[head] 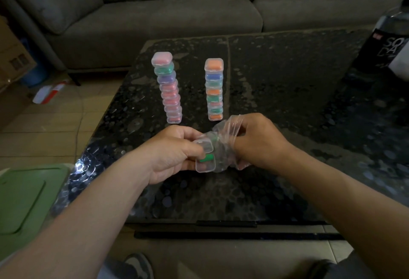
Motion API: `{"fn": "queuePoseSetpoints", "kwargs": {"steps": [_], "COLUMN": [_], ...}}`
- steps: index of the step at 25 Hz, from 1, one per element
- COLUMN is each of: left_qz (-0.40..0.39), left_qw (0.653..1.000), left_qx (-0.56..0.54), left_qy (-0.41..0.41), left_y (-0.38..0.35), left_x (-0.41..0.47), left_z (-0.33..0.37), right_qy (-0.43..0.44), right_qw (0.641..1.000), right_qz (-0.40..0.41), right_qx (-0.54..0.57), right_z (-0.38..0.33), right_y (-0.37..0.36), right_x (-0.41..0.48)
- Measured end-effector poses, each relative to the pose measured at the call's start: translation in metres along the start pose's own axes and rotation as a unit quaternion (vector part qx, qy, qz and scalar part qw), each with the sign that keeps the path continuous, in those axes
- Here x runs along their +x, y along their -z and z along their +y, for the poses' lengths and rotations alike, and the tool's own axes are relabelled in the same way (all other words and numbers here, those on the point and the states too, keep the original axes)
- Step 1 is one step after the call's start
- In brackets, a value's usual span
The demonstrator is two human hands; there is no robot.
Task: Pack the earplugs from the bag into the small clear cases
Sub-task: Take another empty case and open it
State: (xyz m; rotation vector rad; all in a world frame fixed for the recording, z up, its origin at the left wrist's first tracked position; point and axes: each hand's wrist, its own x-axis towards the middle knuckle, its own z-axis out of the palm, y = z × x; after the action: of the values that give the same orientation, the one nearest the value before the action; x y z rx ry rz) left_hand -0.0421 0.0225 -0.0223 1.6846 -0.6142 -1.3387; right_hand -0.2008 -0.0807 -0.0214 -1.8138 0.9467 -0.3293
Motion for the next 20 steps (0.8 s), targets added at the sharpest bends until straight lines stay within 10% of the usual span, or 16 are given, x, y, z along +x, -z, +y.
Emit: {"fn": "queuePoseSetpoints", "kwargs": {"steps": [11,20], "left_qz": [0.065,0.097], "left_qw": [0.997,0.995], "left_qx": [0.024,0.002], "left_qy": [0.014,-0.027], "left_y": [0.003,0.006], "left_x": [0.0,-0.001], "left_z": [0.002,0.006], "right_qy": [-0.049,0.0], "right_qw": [0.997,0.992], "right_qz": [-0.015,0.123], "right_qx": [0.061,-0.034], "right_z": [-0.006,-0.002], "right_y": [0.018,0.029], "right_x": [-0.006,-0.002]}}
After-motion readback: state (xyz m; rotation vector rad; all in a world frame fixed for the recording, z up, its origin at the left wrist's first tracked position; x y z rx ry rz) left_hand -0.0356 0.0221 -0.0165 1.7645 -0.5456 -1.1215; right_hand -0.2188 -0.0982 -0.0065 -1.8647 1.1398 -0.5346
